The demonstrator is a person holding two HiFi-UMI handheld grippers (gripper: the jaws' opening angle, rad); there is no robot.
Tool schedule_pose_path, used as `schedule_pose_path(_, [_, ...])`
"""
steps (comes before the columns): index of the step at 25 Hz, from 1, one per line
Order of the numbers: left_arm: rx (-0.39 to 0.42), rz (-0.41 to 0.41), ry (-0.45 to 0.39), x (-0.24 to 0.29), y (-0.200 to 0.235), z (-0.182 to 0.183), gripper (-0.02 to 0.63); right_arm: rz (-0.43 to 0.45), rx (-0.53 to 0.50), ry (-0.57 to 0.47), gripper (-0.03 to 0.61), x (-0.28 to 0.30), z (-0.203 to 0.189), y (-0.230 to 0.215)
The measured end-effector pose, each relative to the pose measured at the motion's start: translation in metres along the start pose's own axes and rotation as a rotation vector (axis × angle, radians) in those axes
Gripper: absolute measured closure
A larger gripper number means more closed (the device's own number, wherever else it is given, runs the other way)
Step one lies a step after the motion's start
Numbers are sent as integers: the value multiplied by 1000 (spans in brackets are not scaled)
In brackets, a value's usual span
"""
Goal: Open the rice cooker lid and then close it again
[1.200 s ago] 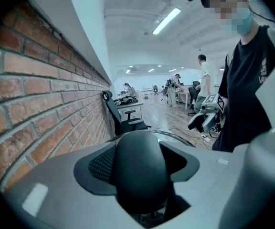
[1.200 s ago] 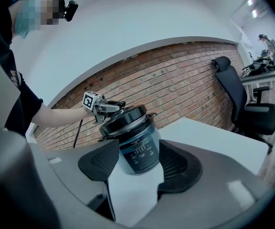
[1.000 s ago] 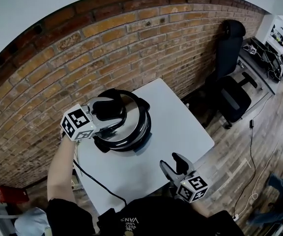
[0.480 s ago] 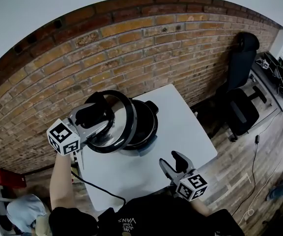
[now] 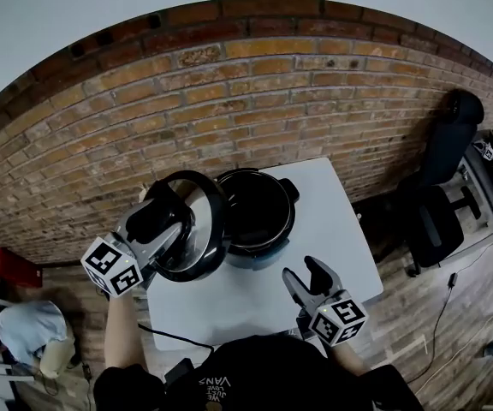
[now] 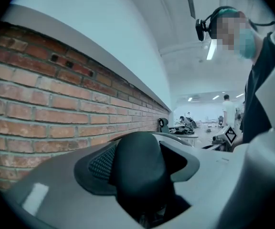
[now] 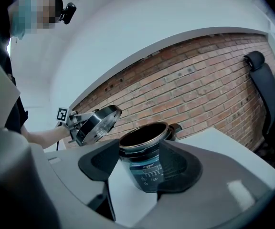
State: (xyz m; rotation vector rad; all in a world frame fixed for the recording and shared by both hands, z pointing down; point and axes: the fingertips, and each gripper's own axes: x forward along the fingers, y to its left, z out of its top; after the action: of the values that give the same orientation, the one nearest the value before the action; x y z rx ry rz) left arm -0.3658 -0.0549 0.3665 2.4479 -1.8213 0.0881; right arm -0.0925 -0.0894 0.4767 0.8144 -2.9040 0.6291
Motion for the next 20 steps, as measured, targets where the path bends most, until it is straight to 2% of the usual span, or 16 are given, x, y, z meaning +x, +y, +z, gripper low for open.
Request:
schedule_pose_path(5, [-46,122,-21,-37,-6,-17,333,33,-12,-3,314,10,8,0])
schedule_pose_path(15, [-203,341,-64,-104,-17,-60,333,92,-17,21,314,25,6,9])
schedule_pose_path(20, [-255,397,-65,-122,-25,-77,333,113,-23,34,314,30,5,12])
